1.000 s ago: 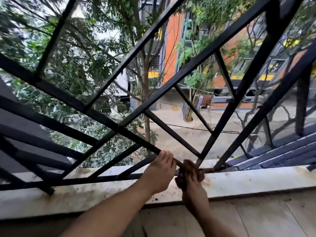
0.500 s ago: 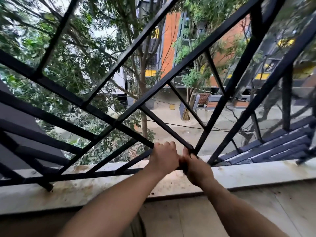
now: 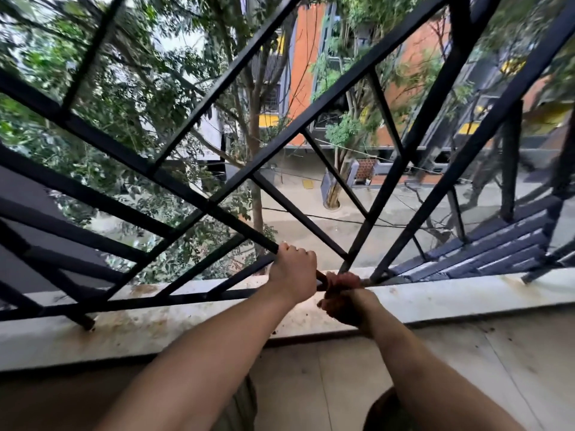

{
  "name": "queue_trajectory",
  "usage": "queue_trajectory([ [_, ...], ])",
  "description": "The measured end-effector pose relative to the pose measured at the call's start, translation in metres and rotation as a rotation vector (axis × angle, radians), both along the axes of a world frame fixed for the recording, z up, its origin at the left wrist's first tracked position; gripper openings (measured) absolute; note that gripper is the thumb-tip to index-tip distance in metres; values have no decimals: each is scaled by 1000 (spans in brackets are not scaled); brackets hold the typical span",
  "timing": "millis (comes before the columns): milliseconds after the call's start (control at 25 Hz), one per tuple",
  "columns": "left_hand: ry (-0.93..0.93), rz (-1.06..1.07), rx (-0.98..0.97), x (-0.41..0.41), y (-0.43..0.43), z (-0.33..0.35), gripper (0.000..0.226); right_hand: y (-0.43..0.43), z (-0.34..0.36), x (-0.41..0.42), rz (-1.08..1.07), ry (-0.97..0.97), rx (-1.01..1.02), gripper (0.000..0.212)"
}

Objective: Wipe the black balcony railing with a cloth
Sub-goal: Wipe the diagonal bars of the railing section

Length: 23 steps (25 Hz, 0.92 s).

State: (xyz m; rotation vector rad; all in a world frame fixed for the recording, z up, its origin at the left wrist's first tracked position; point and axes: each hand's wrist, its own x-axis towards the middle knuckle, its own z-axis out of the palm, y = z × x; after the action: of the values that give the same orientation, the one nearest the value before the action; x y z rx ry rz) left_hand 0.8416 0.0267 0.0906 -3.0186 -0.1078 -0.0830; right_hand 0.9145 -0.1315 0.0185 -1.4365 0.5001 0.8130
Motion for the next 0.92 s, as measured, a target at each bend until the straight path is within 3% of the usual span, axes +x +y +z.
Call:
queue_trajectory([
  [120, 15, -54, 34, -1, -8, -17, 26, -28, -17, 4, -343, -26, -39, 14],
  [200, 27, -142, -17, 6, -17, -33, 28, -37, -36, 19, -507, -239, -223, 17],
  [240, 53, -134, -54, 10, -23, -40, 34, -37, -37, 22, -409, -432, -373, 24],
  [280, 77, -92, -72, 18, -29, -47, 42, -35, -42, 24, -169, -653, -553, 31],
  [360, 117, -21, -36, 34, -38, -65, 62, -34, -63, 31, 618, -1178, -1023, 46],
  [400, 144, -23, 18, 44, -42, -76, 72, -41, -75, 38, 928, -1254, -1104, 60],
  [480, 204, -78, 131, 60, -54, -98, 86, -71, -101, 58, 1092, -1182, -1196, 71],
  [560, 237, -102, 184, 71, -61, -110, 85, -70, -123, 63, 824, -1196, -1205, 68],
  [680, 191, -66, 139, 80, -68, -123, 66, -22, -159, 31, 501, -1133, -972, 69],
  [720, 195, -56, 128, 81, -69, -123, 60, -22, -148, 31, 557, -1175, -866, 68],
  [760, 221, -52, 114, 78, -68, -122, 58, -36, -136, 35, 758, -1248, -824, 66],
  [800, 206, -56, 111, 77, -68, -121, 60, -63, -123, 53, 985, -1304, -923, 63],
  [840, 195, -61, 112, 75, -70, -121, 65, -90, -114, 69, 1038, -1429, -1029, 60],
  [920, 210, -49, 119, 74, -72, -117, 77, -96, -104, 70, 823, -1330, -1185, 61],
])
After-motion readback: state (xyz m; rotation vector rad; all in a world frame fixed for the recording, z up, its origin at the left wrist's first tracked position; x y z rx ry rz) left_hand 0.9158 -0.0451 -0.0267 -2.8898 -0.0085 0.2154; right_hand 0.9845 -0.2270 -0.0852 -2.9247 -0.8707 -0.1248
